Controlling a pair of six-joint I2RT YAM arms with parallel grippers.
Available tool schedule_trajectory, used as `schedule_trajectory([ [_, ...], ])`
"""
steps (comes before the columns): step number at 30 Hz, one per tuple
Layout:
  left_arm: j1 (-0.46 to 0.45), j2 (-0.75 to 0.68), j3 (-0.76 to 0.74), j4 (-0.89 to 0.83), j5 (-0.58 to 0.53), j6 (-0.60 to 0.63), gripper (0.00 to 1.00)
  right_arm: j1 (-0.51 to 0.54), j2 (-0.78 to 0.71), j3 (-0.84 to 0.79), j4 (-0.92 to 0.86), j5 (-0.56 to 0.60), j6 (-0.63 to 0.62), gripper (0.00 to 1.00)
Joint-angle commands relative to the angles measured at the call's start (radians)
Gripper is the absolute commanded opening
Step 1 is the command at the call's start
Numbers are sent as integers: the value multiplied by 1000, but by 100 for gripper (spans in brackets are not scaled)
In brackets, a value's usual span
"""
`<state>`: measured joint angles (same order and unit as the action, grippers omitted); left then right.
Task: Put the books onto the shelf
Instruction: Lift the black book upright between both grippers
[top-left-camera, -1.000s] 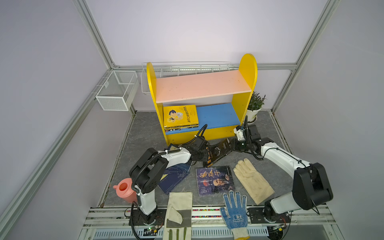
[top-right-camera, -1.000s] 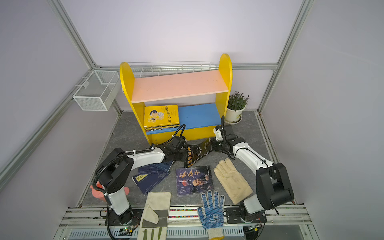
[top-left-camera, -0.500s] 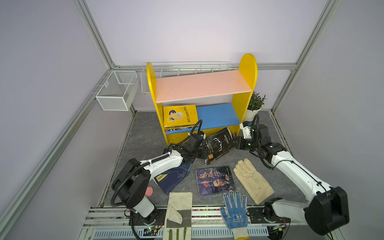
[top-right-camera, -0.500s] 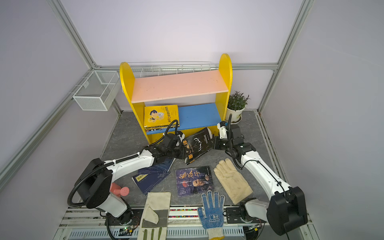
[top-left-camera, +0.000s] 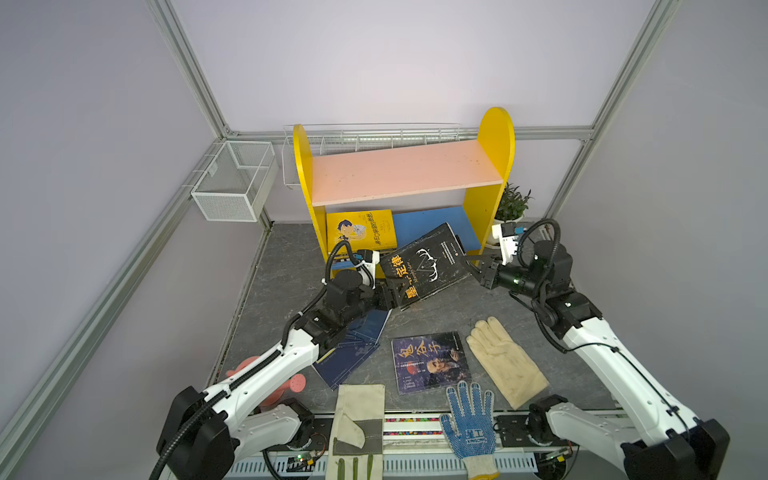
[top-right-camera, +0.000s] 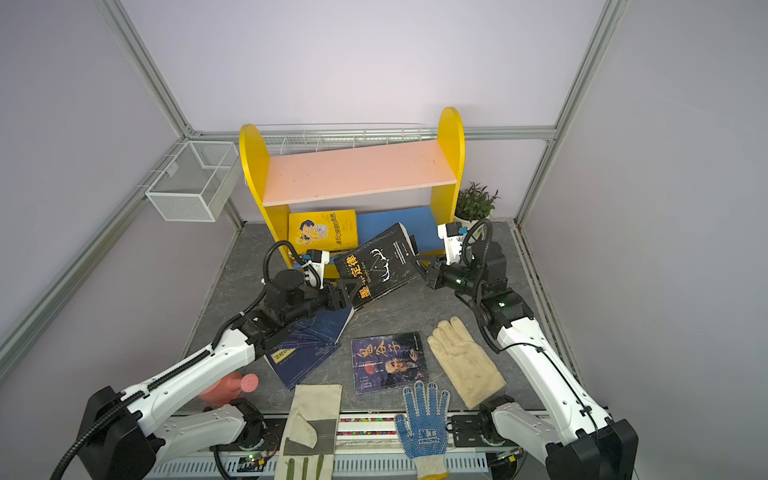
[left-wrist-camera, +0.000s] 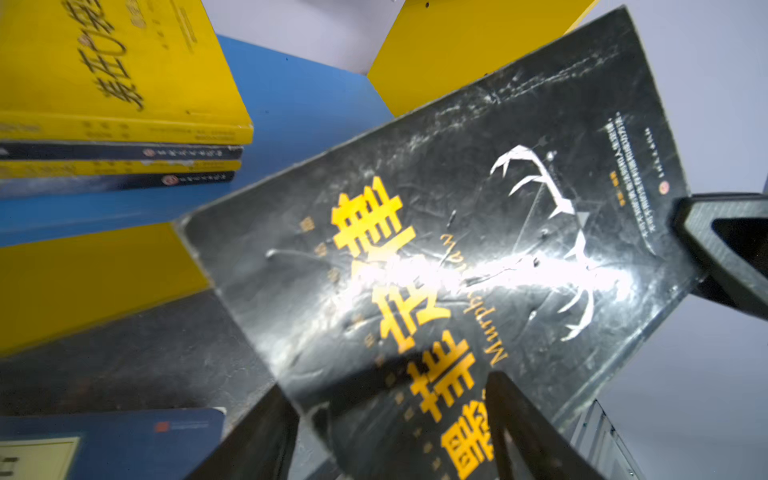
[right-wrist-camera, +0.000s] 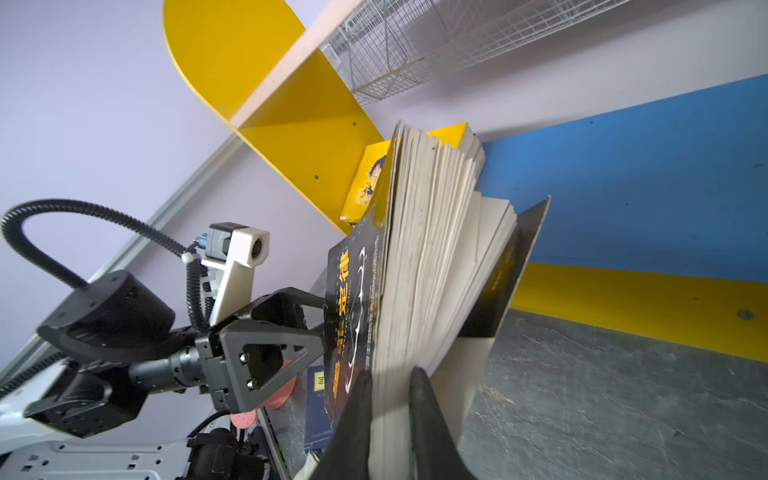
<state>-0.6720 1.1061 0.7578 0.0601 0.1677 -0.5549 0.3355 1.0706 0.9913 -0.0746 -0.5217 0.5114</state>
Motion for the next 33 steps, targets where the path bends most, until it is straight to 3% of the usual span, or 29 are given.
schedule_trajectory([
  [1, 22, -64, -49, 60, 9, -49, 79, -10, -7, 20, 183, -42, 101, 6],
  [9, 35, -143, -97, 48, 20, -97, 94, -28, -8, 9, 281, -17, 182, 6],
  [13, 46, -158, -115, 98, 76, -120, 100, -28, 19, -8, 380, -46, 266, 6],
  [18, 54, -120, -125, 201, 174, -163, 99, -24, 55, -26, 496, -91, 345, 6],
  [23, 71, -108, -134, 320, 243, -198, 100, 11, 72, -42, 512, -107, 349, 6],
  [27, 72, -76, -114, 338, 273, -199, 87, 50, 91, -57, 534, -112, 349, 6],
  [29, 72, -59, -108, 351, 285, -204, 74, 67, 105, -62, 536, -101, 348, 6],
  [33, 72, -50, -92, 336, 278, -200, 30, 75, 123, -71, 513, -67, 335, 6],
])
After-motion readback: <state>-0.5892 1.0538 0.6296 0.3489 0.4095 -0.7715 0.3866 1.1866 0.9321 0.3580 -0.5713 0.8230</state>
